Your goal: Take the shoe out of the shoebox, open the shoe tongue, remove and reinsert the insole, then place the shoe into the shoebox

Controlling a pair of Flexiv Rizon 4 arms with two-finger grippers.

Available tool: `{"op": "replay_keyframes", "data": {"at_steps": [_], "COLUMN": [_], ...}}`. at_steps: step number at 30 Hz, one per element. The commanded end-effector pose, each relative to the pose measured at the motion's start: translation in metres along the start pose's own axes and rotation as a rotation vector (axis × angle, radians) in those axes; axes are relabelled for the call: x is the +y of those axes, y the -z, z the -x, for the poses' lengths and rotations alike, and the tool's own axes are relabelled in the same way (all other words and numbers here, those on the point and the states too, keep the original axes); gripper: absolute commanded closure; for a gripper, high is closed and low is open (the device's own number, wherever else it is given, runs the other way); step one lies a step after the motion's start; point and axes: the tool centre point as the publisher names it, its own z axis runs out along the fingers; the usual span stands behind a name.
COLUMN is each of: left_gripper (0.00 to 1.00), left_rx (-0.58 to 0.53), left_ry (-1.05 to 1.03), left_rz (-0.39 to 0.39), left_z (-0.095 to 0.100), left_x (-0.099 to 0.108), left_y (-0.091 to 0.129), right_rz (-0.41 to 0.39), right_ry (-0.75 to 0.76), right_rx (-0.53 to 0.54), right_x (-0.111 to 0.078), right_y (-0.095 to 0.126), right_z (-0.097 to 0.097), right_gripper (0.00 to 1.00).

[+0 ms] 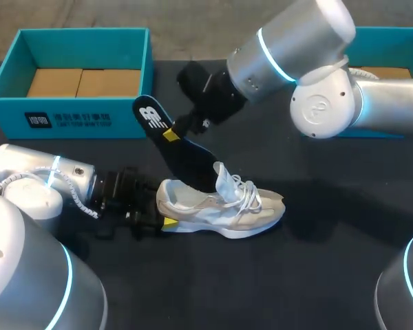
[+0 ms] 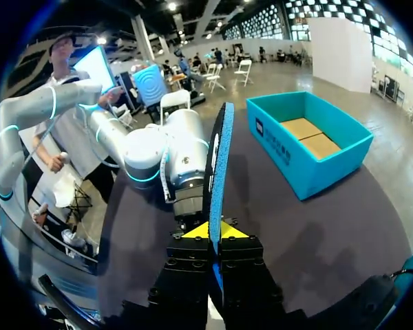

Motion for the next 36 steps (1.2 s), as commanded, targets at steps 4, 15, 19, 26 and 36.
{"op": "replay_keyframes", "data": {"at_steps": [4, 15, 19, 26, 36], "left_gripper": [1.0, 1.0, 1.0, 1.0, 1.0], "left_rx": [-0.001, -0.001, -0.001, -0.001, -0.001], "left_ry": [0.0, 0.0, 0.0, 0.0, 0.0], "left_rz": [0.001, 0.001, 0.001, 0.001, 0.001], "left_z": [-0.001, -0.001, -0.001, -0.001, -0.001], "left_x": [0.002, 0.002, 0.002, 0.002, 0.002], "left_y": [-0.001, -0.001, -0.001, -0.001, -0.001], "right_rz": [0.002, 0.209, 0.251, 0.368, 0.461], "right_ry": [0.0, -0.037, -0.047, -0.088, -0.153], "right_rx": [-0.001, 0.045, 0.064, 0.116, 0.221], "right_x": [-0.001, 0.058, 0.075, 0.103, 0.13], "right_y": [-0.001, 0.028, 0.037, 0.059, 0.098], "right_z": [-0.001, -0.002, -0.004, -0.011, -0.026], "right_gripper": [1.0, 1.0, 1.0, 1.0, 1.0]}}
